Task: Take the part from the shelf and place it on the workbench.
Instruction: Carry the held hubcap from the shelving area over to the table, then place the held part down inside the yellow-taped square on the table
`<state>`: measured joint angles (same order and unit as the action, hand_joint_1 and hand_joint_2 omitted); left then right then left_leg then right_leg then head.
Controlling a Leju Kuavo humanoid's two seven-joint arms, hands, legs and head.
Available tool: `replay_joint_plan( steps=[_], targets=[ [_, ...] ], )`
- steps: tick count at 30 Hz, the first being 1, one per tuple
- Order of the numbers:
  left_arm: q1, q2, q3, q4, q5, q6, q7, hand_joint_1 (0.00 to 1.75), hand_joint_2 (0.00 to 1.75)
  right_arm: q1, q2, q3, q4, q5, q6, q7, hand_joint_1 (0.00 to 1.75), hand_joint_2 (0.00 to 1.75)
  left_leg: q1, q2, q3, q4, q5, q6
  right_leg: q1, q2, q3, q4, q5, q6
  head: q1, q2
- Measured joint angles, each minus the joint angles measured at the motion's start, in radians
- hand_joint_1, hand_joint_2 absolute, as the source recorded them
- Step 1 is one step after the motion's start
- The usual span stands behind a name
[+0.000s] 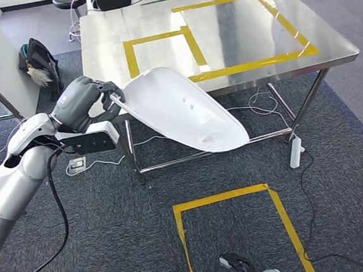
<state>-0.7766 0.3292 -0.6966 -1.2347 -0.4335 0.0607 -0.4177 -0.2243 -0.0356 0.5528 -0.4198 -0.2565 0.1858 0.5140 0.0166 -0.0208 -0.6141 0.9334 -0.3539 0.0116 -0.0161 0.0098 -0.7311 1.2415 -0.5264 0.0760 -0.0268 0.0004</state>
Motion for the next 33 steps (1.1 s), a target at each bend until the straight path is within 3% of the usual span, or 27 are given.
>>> replay_joint_plan(
  steps=[1,2,5,7,9,11,13,15,16,17,18,20,21,22,25,26,28,30,31,32,33],
  targets=[
    [0.002,-0.001,-0.002,-0.002,0.001,0.0,0.0,1.75,1.75,0.001,-0.001,0.0,0.0,-0.001,0.0,0.0,0.0,0.0,0.003,-0.001,0.001,0.002,-0.004,-0.003,-0.003,0.0,-0.019,0.032,-0.005,0.005,0.0,0.0],
    [0.004,-0.002,-0.005,-0.003,0.002,0.0,0.0,1.75,1.75,0.002,-0.001,0.0,0.001,-0.002,0.0,0.0,0.0,0.0,0.007,-0.002,0.002,0.006,-0.008,-0.009,-0.007,0.0,-0.019,0.024,0.011,0.012,0.0,0.0],
    [0.005,-0.003,-0.007,-0.008,0.005,0.001,0.002,1.75,1.75,0.002,-0.003,0.001,0.001,-0.003,0.0,0.001,0.0,0.0,0.022,-0.006,0.001,0.041,-0.034,-0.04,-0.023,0.005,0.068,-0.149,0.094,0.036,0.004,0.0],
    [0.004,-0.002,-0.007,-0.012,0.007,0.002,0.005,1.75,1.75,0.003,-0.004,0.003,0.002,-0.005,0.001,-0.001,0.0,0.0,0.022,-0.008,-0.005,0.065,-0.05,-0.057,-0.027,0.014,0.101,-0.198,0.095,0.026,0.007,0.0],
    [0.005,-0.001,-0.007,-0.014,0.008,0.002,0.008,1.75,1.75,0.004,-0.006,0.005,0.003,-0.005,0.0,0.001,0.0,0.0,0.021,-0.011,-0.004,0.067,-0.055,-0.062,-0.025,0.017,0.103,-0.187,0.081,-0.003,0.004,0.0],
    [0.005,0.0,-0.006,-0.018,0.009,0.003,0.011,1.75,1.75,0.005,-0.006,0.006,0.003,-0.005,0.0,0.008,0.0,0.0,0.023,-0.003,-0.006,0.084,-0.067,-0.065,-0.023,0.017,0.112,-0.186,0.072,-0.021,0.0,0.0],
    [0.004,0.002,-0.004,-0.02,0.012,0.004,0.013,1.75,1.75,0.005,-0.008,0.006,0.004,-0.005,-0.001,0.01,0.0,0.0,0.02,0.009,-0.053,0.174,-0.1,-0.066,-0.022,0.016,0.127,-0.188,0.062,-0.036,-0.003,0.0],
    [0.009,0.005,-0.003,-0.02,0.014,0.004,0.013,1.75,1.75,0.008,-0.009,0.006,0.004,-0.005,-0.001,0.01,0.0,0.0,0.016,0.011,-0.138,0.306,-0.135,-0.063,-0.019,0.015,0.143,-0.19,0.048,-0.043,-0.003,0.0],
    [0.013,0.006,-0.003,-0.02,0.014,0.004,0.014,1.75,1.75,0.01,-0.009,0.006,0.004,-0.005,-0.001,0.01,0.0,0.0,0.014,0.011,-0.172,0.347,-0.134,-0.06,-0.018,0.014,0.153,-0.19,0.038,-0.044,-0.004,0.0],
    [0.017,0.008,-0.003,-0.02,0.015,0.004,0.014,1.75,1.75,0.013,-0.009,0.006,0.004,-0.005,-0.001,0.01,0.0,0.0,0.012,0.011,-0.189,0.352,-0.111,-0.054,-0.016,0.014,0.166,-0.19,0.028,-0.044,-0.004,0.0],
    [0.02,0.01,-0.003,-0.02,0.015,0.004,0.014,1.75,1.75,0.015,-0.009,0.007,0.004,-0.005,-0.001,0.01,0.0,0.0,0.009,0.011,-0.187,0.321,-0.07,-0.047,-0.015,0.014,0.181,-0.19,0.016,-0.043,-0.003,0.0],
    [0.021,0.014,0.0,-0.021,0.015,0.005,0.014,1.75,1.75,0.016,-0.009,0.007,0.004,-0.005,-0.001,0.01,0.0,0.0,-0.002,0.014,-0.149,0.202,0.025,-0.029,-0.014,0.014,0.209,-0.195,-0.008,-0.037,-0.002,0.0],
    [0.021,0.016,0.002,-0.021,0.015,0.005,0.015,1.75,1.75,0.016,-0.01,0.008,0.004,-0.005,-0.001,0.007,0.0,0.0,-0.009,0.016,-0.127,0.149,0.048,-0.021,-0.014,0.014,0.219,-0.201,-0.017,-0.032,-0.002,0.0],
    [0.02,0.017,0.003,-0.022,0.016,0.006,0.015,1.75,1.75,0.016,-0.01,0.009,0.005,-0.005,-0.001,0.004,0.0,0.0,-0.015,0.018,-0.109,0.109,0.049,-0.016,-0.013,0.013,0.228,-0.209,-0.023,-0.027,-0.002,0.0],
    [0.02,0.02,0.009,-0.027,0.016,0.008,0.017,1.75,1.75,0.015,-0.01,0.012,0.005,-0.005,-0.001,-0.002,0.0,0.0,-0.018,0.019,-0.076,0.06,0.009,-0.011,-0.011,0.005,0.25,-0.228,-0.018,-0.008,-0.001,0.0],
    [0.022,0.021,0.011,-0.029,0.016,0.008,0.017,1.75,1.75,0.013,-0.01,0.012,0.004,-0.005,-0.001,-0.002,0.0,0.0,-0.016,0.017,-0.064,0.053,0.003,-0.008,-0.011,0.003,0.246,-0.213,-0.013,-0.005,0.001,0.0],
    [0.032,0.024,0.011,-0.031,0.016,0.009,0.016,1.75,1.75,0.013,-0.01,0.014,0.005,-0.006,0.0,-0.007,0.0,0.0,-0.012,0.015,-0.032,0.042,-0.013,0.0,-0.007,0.0,0.2,-0.12,-0.018,-0.007,0.005,0.0],
    [0.051,0.026,0.008,-0.03,0.016,0.008,0.016,1.75,1.75,0.019,-0.01,0.017,0.007,-0.007,0.0,-0.017,0.0,0.0,-0.013,0.013,-0.002,0.038,-0.035,0.005,0.0,-0.001,0.123,0.001,-0.062,-0.01,0.009,0.0],
    [0.059,0.026,0.006,-0.029,0.016,0.008,0.016,1.75,1.75,0.023,-0.01,0.018,0.008,-0.008,0.0,-0.021,0.0,0.0,-0.014,0.012,0.011,0.038,-0.047,0.006,0.004,0.0,0.089,0.032,-0.09,-0.01,0.01,0.0],
    [0.064,0.025,0.005,-0.029,0.016,0.007,0.016,1.75,1.75,0.027,-0.01,0.02,0.009,-0.008,0.0,-0.02,0.0,0.0,-0.014,0.01,0.026,0.038,-0.059,0.006,0.006,0.0,0.063,0.036,-0.108,-0.009,0.012,0.0],
    [0.065,0.025,0.004,-0.029,0.016,0.007,0.016,1.75,1.75,0.029,-0.01,0.022,0.009,-0.009,0.001,-0.019,0.0,0.0,-0.015,0.008,0.041,0.038,-0.07,0.005,0.008,-0.001,0.047,0.011,-0.1,-0.008,0.013,0.0]
  ],
)
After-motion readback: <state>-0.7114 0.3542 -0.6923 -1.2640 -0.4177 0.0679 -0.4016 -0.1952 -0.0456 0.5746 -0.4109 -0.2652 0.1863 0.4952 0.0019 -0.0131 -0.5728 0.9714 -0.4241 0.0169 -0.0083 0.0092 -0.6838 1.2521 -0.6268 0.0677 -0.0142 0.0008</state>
